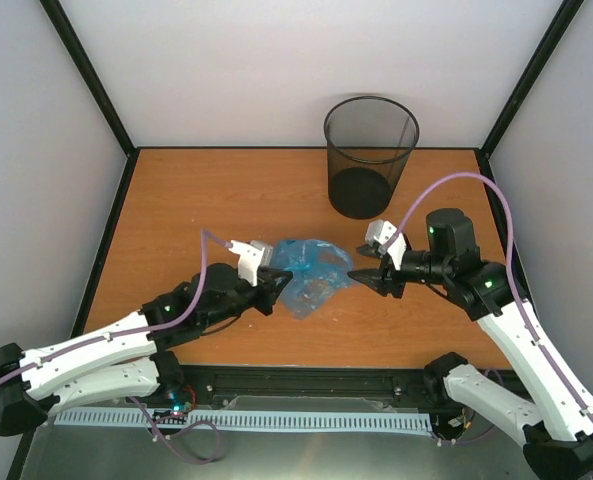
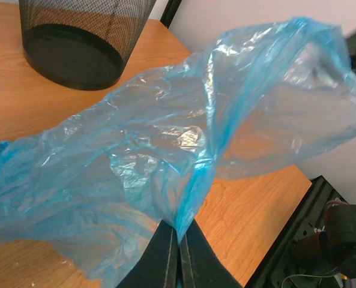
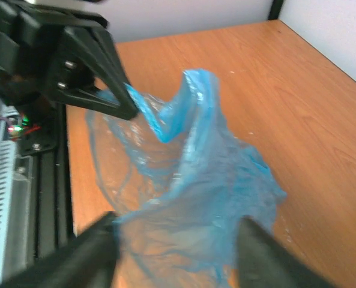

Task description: Put the trash bags into the trash bin

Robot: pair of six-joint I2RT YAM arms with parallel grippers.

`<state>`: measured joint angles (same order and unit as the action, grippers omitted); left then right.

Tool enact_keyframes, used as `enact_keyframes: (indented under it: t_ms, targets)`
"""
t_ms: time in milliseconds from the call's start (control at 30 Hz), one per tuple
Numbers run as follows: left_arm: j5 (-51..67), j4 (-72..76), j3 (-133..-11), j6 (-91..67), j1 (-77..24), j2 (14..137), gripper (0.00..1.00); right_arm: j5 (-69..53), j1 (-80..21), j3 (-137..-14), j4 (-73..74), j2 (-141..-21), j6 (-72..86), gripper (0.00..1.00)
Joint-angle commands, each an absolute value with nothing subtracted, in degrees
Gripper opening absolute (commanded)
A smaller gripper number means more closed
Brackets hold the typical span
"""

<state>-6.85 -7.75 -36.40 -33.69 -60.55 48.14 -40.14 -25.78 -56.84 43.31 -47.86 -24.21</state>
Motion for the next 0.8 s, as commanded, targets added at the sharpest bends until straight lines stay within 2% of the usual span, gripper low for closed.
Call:
enact_keyframes:
  t_ms: [0, 67, 133, 267, 500, 767]
  targets:
    - [-8.14, -10.39, -41.29, -34.07, -61.26, 47.06, 0.01, -32.33, -25.75, -59.51, 42.93, -48.99, -24.59, 0.76]
    - [-7.98, -10.33, -41.76, -33.74, -61.27, 47.10, 0.01, -31.10, -25.82, -58.37, 42.96, -48.30, -27.04, 0.90]
    - [-8.06, -10.37, -42.21, -33.44, -61.22, 47.28, 0.01, -28.28, -26.34, -57.35, 42.29, -47.91, -28.44, 0.97]
    - [-8.01, -9.83, -42.60, -33.27, -61.26, 47.48, 0.01, -27.58, -27.01, -56.88, 43.13, -49.85, -30.44, 0.98]
    - [-8.64, -10.66, -44.52, -31.64, -61.26, 48.78, 0.01, -36.35, -31.20, -61.42, 49.60, -54.88, -31.83, 1.00]
    - [-9.66, -12.94, -46.47, -30.41, -61.26, 50.38, 0.01, -35.01, -33.18, -81.60, 64.16, -55.57, -34.93, 1.00]
